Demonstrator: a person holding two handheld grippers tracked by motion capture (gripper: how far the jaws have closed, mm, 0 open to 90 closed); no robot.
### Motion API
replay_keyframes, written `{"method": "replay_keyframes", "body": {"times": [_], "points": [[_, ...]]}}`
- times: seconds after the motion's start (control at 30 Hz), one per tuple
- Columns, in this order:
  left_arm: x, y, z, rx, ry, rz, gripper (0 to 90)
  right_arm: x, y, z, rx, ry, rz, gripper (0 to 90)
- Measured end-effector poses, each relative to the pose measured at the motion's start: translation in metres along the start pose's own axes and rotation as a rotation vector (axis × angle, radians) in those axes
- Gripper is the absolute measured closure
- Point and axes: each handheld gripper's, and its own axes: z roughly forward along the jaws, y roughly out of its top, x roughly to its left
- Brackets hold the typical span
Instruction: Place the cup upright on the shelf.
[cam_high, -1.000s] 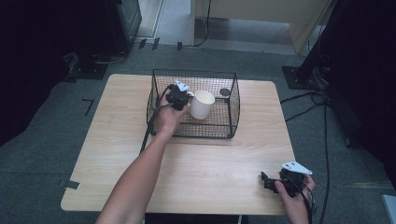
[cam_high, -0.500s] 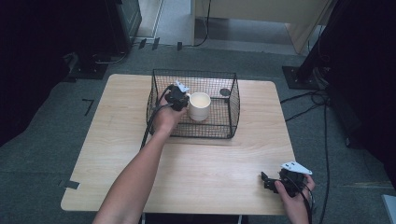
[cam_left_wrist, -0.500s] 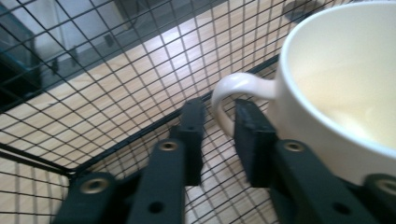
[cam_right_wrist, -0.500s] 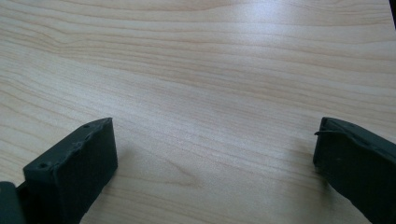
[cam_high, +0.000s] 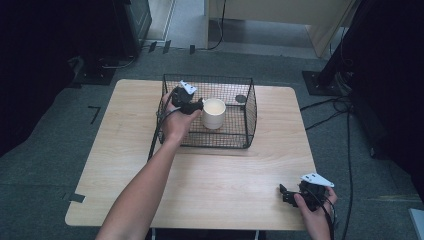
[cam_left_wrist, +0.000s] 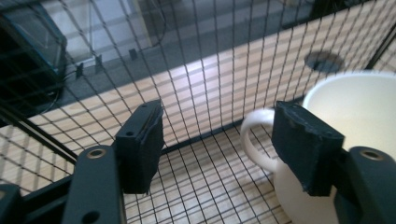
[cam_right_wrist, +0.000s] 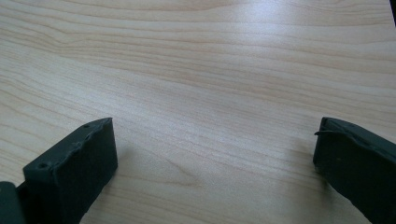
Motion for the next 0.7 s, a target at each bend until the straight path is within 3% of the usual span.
{"method": "replay_keyframes", "body": {"times": [0.13, 0.27, 0.4, 0.6, 0.7], "points": [[0.007, 0.01, -0.013, -0.098, -0.041, -0.104, 30.1, 0.0, 0.0, 0.0, 0.0, 0.0, 0.0, 0.0], [0.009, 0.016, -0.022, -0.141, -0.081, -0.161, 28.0, 0.0, 0.0, 0.0, 0.001, 0.001, 0.001, 0.0], [0.007, 0.022, -0.033, -0.177, -0.083, -0.169, 23.1, 0.0, 0.0, 0.0, 0.0, 0.001, 0.0, 0.0], [0.004, 0.029, -0.051, -0.174, -0.113, -0.19, 14.0, 0.0, 0.0, 0.0, 0.001, 0.002, 0.0, 0.0], [0.004, 0.03, -0.064, -0.174, -0.133, -0.21, 13.7, 0.0, 0.0, 0.0, 0.0, 0.001, 0.0, 0.0]]}}
